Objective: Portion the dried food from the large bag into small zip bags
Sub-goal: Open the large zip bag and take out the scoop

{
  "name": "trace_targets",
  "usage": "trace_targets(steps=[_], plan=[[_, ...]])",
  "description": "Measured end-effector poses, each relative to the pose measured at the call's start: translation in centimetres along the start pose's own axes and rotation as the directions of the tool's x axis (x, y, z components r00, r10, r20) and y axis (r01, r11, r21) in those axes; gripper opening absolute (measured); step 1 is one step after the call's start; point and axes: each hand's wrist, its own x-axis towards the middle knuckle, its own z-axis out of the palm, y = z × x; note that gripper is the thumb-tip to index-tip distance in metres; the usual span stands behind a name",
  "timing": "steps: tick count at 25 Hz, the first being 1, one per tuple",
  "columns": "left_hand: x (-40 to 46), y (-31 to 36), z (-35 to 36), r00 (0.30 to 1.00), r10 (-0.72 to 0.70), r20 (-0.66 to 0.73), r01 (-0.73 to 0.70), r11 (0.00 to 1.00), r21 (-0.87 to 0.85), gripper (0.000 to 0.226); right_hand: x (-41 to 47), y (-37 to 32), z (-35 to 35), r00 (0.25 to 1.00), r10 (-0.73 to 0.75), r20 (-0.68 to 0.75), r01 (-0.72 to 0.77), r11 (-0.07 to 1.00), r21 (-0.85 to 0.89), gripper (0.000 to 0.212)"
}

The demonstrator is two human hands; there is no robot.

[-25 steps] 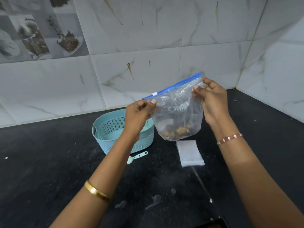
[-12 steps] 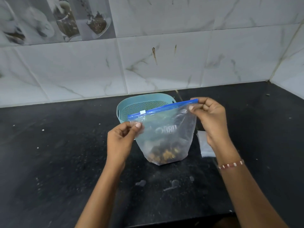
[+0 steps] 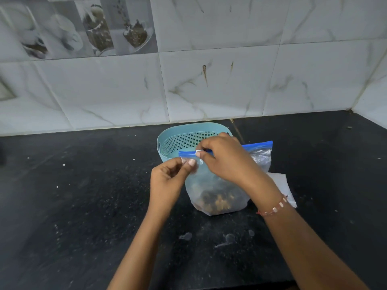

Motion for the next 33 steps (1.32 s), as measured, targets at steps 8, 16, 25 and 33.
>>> trace_targets(steps=[8,16,25,33], plan=[[0.8,0.3,0.4,0.99,-0.094,-0.108,0.08,0.988,-0.13,0.015,-1.1,1.2,-1.5,0.989,0.025,-0.148,0.0,0.986,0.166,0.007],[0.2,-0.7,-0.5,0.981,-0.122,-0.153,0.078,0.962,-0.262,0.006,-4.7,7.4,-3.7,0.934,0.186,-0.304,-0.173,0.983,0.069,0.006],[0.0,3.1,-4.6,0.785,-0.383,0.487,0.362,0.921,0.143,0.08,-0.7,8.4,-2.1,0.922,0.075,-0.38,0.016,0.973,0.232,0.013],[4.1,5.8,0.4,0.766,-0.493,0.413,0.299,0.841,0.45,0.041,-0.2,7.1,-0.6,0.9,0.071,-0.43,0.116,0.913,0.392,0.017]])
